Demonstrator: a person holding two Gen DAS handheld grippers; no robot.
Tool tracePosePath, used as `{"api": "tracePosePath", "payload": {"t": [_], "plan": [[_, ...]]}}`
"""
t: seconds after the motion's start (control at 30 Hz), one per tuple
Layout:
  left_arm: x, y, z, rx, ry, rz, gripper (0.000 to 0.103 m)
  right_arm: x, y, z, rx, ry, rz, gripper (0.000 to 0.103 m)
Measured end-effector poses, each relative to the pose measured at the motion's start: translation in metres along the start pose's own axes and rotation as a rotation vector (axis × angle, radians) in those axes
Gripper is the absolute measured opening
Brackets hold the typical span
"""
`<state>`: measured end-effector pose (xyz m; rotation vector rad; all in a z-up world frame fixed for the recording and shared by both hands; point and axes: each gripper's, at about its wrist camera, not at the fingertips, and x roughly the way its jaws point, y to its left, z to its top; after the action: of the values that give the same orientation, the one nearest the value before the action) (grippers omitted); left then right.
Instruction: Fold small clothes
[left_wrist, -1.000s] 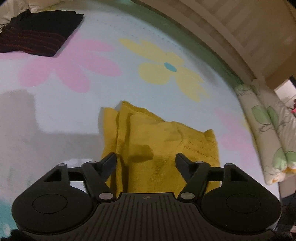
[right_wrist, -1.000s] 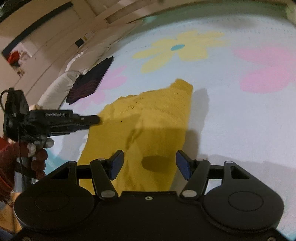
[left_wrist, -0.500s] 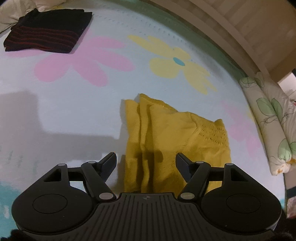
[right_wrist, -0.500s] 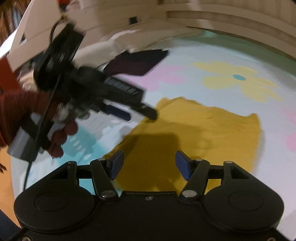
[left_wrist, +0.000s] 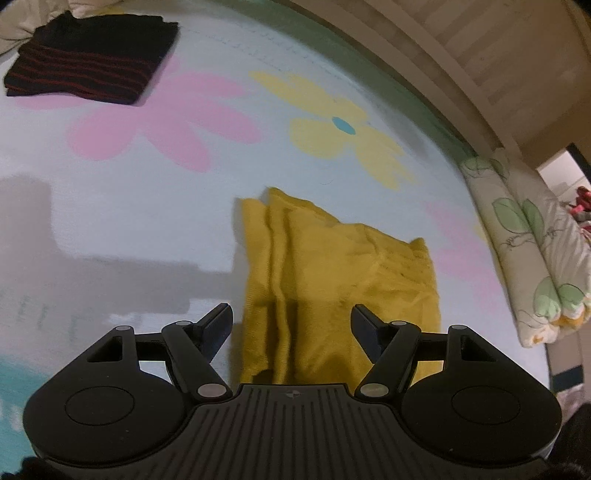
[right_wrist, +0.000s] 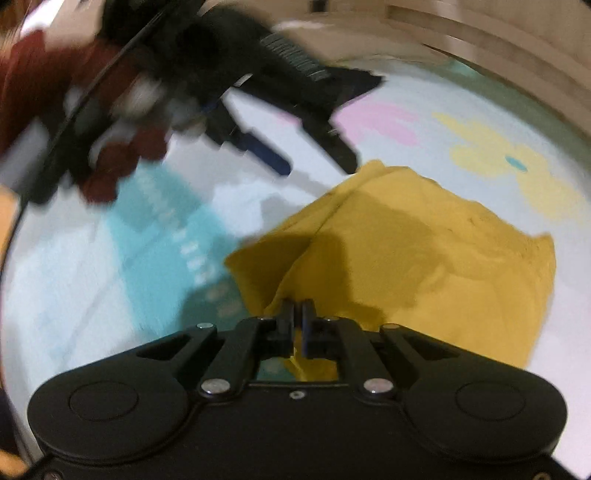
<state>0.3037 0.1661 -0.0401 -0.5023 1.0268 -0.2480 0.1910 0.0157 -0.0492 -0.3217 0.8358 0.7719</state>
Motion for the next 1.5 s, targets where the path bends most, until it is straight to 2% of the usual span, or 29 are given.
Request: {"api": "tracePosePath", "payload": {"t": [0.2,0.27,0.43,0.53,0.7,0.83,0.87,0.9,0.93,0.97,1.0,1.03,1.07,1.17,1.33,1.5], "plan": [[0.018,-0.010,-0.007,-0.027,0.072,-0.086,0.082,-0.031,-0.031,0.006,0.144,-0.094,-0.054,0.009],[0.026,-0.011,-0.009,-0.040,0.096,-0.101,0.091,-0.038,-0.046,0.004,0.195,-0.113,-0.067,0.009],[0.046,-0.016,-0.013,-0.079,0.133,-0.146,0.093,-0.042,-0.064,-0.003,0.279,-0.125,-0.068,0.009],[0.056,-0.015,-0.012,-0.132,0.115,-0.189,0.102,-0.043,-0.065,-0.004,0.281,-0.124,-0.070,0.009],[0.068,-0.014,-0.007,-0.227,0.061,-0.292,0.102,-0.045,-0.064,-0.007,0.271,-0.121,-0.054,0.009],[0.077,-0.016,-0.003,-0.246,0.070,-0.269,0.102,-0.046,-0.062,-0.010,0.241,-0.123,-0.033,0.009],[0.080,-0.018,-0.002,-0.235,0.079,-0.267,0.101,-0.046,-0.060,-0.010,0.227,-0.128,-0.026,0.011],[0.080,-0.020,0.000,-0.213,0.079,-0.264,0.101,-0.045,-0.058,-0.009,0.208,-0.135,-0.023,0.019],[0.080,-0.024,0.002,-0.180,0.077,-0.253,0.098,-0.046,-0.055,-0.010,0.188,-0.146,-0.023,0.027],[0.079,-0.027,0.004,-0.149,0.077,-0.239,0.084,-0.046,-0.053,-0.010,0.172,-0.149,-0.024,0.037],[0.078,-0.031,0.005,-0.113,0.076,-0.225,0.076,-0.046,-0.051,-0.011,0.161,-0.149,-0.018,0.058],[0.077,-0.034,0.007,-0.075,0.081,-0.210,0.061,-0.047,-0.049,-0.013,0.147,-0.154,-0.017,0.073],[0.077,-0.037,0.008,-0.040,0.086,-0.195,0.049,-0.047,-0.045,-0.016,0.122,-0.160,-0.014,0.074],[0.079,-0.037,0.008,0.002,0.110,-0.177,0.042,-0.044,-0.029,-0.022,0.025,-0.147,-0.016,0.073],[0.079,-0.030,0.011,-0.013,0.117,-0.191,0.041,-0.028,0.007,-0.027,-0.160,-0.117,-0.045,0.073],[0.079,-0.030,0.012,-0.008,0.122,-0.191,0.041,-0.007,0.037,-0.029,-0.338,-0.110,-0.123,0.070]]}}
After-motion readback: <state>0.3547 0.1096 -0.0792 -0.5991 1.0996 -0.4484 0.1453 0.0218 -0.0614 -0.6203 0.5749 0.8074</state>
